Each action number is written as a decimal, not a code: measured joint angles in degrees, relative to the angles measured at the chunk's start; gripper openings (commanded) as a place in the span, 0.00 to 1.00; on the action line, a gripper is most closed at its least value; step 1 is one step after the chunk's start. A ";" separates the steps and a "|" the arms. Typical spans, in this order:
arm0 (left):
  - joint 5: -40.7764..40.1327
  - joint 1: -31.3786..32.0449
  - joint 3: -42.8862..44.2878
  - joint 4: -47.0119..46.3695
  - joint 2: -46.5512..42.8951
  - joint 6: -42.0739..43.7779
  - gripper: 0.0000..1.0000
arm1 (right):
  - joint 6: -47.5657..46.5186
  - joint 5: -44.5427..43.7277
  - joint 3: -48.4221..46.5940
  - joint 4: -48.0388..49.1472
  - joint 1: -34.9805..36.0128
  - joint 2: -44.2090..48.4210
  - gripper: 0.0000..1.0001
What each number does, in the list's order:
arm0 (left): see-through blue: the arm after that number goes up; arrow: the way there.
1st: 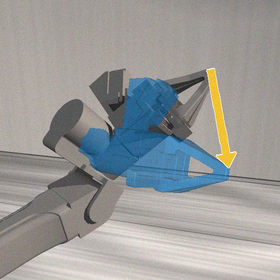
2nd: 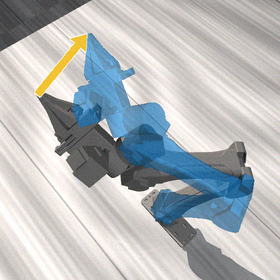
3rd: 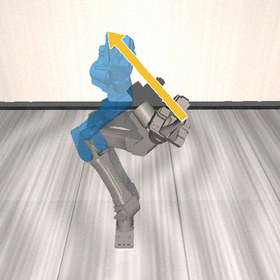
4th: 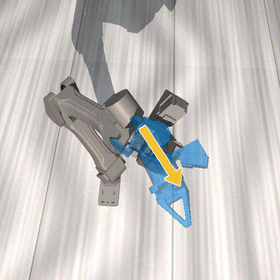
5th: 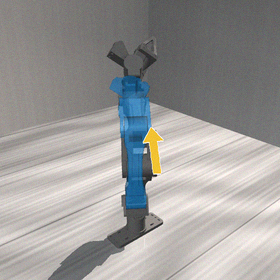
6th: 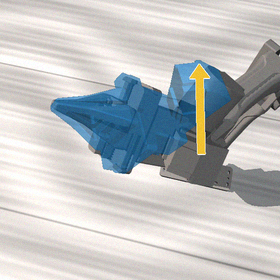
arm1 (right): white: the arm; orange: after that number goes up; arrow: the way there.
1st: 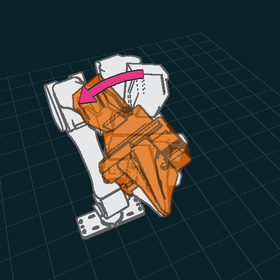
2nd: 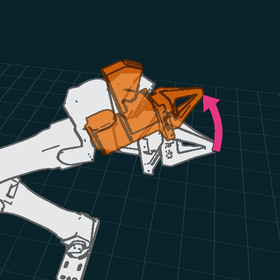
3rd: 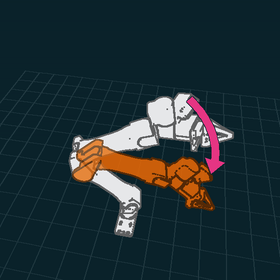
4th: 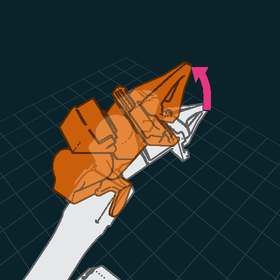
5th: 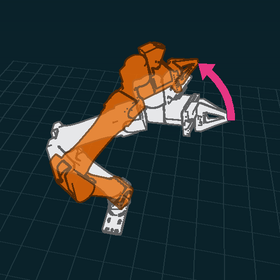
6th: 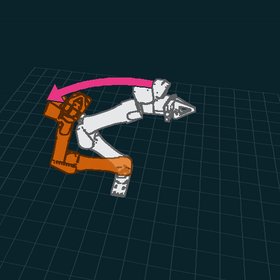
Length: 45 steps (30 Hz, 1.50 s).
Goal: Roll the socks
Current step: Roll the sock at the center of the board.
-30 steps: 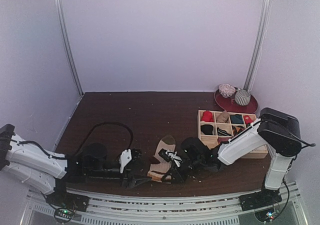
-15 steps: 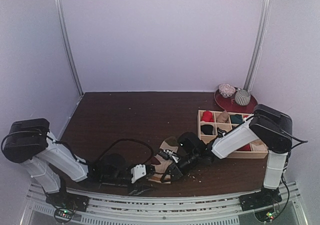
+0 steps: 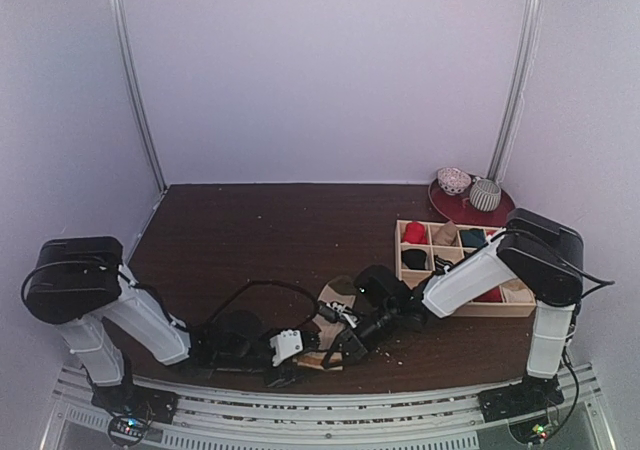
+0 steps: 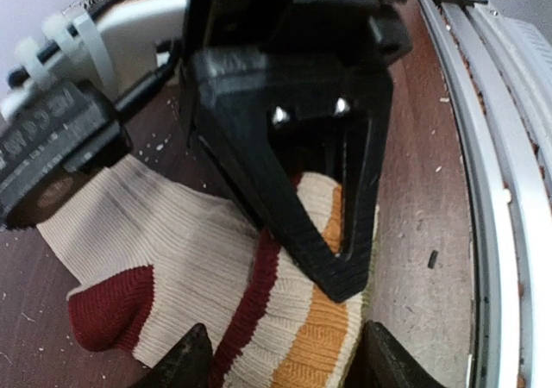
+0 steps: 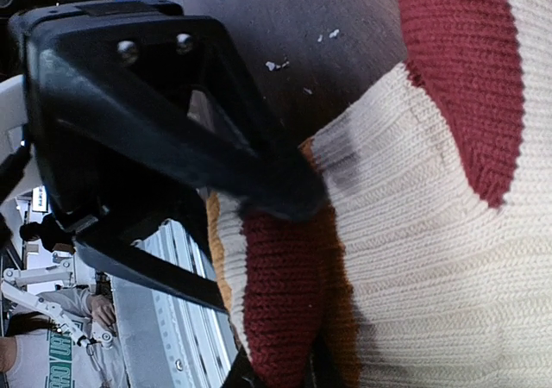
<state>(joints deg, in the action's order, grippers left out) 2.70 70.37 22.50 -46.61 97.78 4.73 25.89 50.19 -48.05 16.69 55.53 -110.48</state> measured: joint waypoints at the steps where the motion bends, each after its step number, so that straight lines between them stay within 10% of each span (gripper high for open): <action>1: -0.24 -0.02 0.59 0.37 1.33 -0.13 0.58 | 0.00 0.09 0.07 0.00 0.00 0.00 0.07; 4: -0.48 -0.02 1.31 0.35 3.21 -1.03 0.53 | -0.04 0.24 0.09 -0.04 0.00 0.00 0.07; 11: 0.09 0.26 1.60 0.15 3.78 -2.75 0.00 | -0.11 0.46 0.26 -0.02 -0.04 0.00 0.12; 21: 4.17 -1.27 6.84 8.50 3.58 -11.54 0.00 | -2.01 -2.21 3.30 -0.42 -0.04 4.81 0.31; 32: 22.01 -9.14 6.67 9.16 5.14 -26.16 0.00 | -24.48 -32.15 15.96 6.12 11.74 29.24 0.52; 45: 27.02 -9.68 7.63 6.01 8.20 -28.76 0.00 | -49.77 -54.64 11.72 8.09 20.92 14.45 0.51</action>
<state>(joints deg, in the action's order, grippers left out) 29.71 60.69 30.13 -40.60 105.97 -24.03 -23.88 -4.45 -36.34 24.77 76.44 -96.03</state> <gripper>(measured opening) 0.058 0.515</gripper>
